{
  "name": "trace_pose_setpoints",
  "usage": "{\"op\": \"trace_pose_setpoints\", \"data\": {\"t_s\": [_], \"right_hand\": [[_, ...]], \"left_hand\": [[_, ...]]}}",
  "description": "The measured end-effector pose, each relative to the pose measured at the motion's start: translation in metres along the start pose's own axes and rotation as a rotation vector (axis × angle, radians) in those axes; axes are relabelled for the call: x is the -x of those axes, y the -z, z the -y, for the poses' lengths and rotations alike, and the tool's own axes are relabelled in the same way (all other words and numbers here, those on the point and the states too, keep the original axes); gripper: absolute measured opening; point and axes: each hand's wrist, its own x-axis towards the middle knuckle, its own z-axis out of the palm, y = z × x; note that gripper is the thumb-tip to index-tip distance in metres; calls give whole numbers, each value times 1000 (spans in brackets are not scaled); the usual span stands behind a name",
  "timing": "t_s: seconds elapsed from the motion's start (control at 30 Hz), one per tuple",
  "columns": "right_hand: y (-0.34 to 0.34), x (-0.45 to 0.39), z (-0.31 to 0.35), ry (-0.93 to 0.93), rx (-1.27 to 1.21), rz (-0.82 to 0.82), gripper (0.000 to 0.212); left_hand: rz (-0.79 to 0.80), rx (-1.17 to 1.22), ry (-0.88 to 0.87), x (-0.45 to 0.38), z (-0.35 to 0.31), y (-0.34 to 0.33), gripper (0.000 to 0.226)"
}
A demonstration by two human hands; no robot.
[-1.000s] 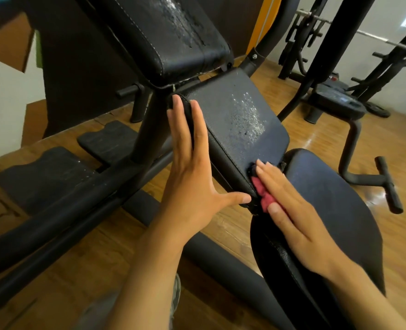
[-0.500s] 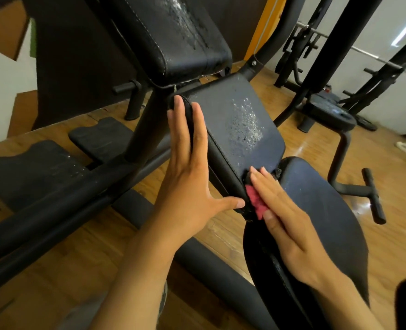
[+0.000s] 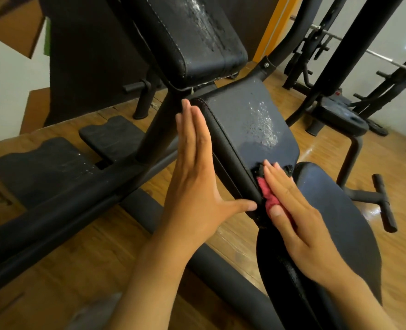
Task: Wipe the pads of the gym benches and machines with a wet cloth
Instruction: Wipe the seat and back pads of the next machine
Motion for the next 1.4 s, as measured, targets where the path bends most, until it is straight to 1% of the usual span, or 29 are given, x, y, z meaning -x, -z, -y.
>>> {"op": "trace_pose_setpoints", "data": {"t_s": [0.07,0.2,0.27,0.33,0.4,0.5,0.6,0.7,0.77,0.83,0.97,1.07,1.17,1.23,1.33,1.4], "right_hand": [[1,-10,5,18,42,14,51],[-10,-87,36,94,70,-30,51],[-15,-113,45,130,42,-51,51],[-15,-104,39,106,6,-40,51],[-12,-69,29,45,-19,-29,51],[-7,-23,16,8,-1,-45,53],[-9,-45,21,8,53,-46,54],[-15,-101,37,60,75,-80,51],[-18,-114,40,115,58,-81,50],[-18,-87,34,124,55,-61,51],[-12,-5,11,44,80,-63,55],[-9,-19,11,43,86,-36,54],[-13,-67,24,80,64,-65,51],[-16,-76,26,100,67,-92,50],[-13,-39,11,71,61,-90,50],[-10,-9,-8,-2,34,-105,51]], "left_hand": [[-24,-42,24,-1,0,-1,160],[-50,-40,48,0,-1,-3,164],[-52,-57,56,-1,-2,-2,165],[-55,-49,48,-1,-1,-2,164],[-50,-31,30,0,0,-2,161],[-46,-31,19,-1,3,-2,159],[-45,-21,18,-1,2,-2,159],[-36,38,37,0,-1,-4,162],[-53,77,42,1,-2,-2,162],[-52,82,25,1,0,-1,159],[-30,79,33,1,0,1,161],[-29,82,29,-1,1,-1,163],[-37,93,8,2,3,-2,160],[-23,117,-1,3,2,-1,157],[-12,134,1,3,4,1,158],[-1,134,5,4,6,2,160]]}}
